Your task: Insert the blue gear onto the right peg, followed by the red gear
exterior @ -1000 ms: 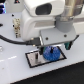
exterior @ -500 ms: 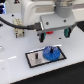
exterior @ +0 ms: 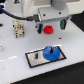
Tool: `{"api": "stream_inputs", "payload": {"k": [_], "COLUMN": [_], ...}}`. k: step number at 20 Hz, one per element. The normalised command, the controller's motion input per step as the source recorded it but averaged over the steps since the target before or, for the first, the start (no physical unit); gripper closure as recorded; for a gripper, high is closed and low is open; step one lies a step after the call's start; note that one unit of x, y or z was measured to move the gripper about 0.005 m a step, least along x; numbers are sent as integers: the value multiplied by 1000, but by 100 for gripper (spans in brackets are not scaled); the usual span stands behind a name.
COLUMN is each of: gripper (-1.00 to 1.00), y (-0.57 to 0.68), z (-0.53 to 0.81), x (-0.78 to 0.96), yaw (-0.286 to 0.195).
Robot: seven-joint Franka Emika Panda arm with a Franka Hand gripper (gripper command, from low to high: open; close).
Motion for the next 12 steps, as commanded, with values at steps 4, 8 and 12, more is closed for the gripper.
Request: {"api": "stream_inputs", "payload": {"k": [4,8,12], "gripper": [-100,-100,-100], "y": [258,304,120], "z": [-105,-236,-355], "x": [-571,-378,-254], "yaw": [0,0,0]}}
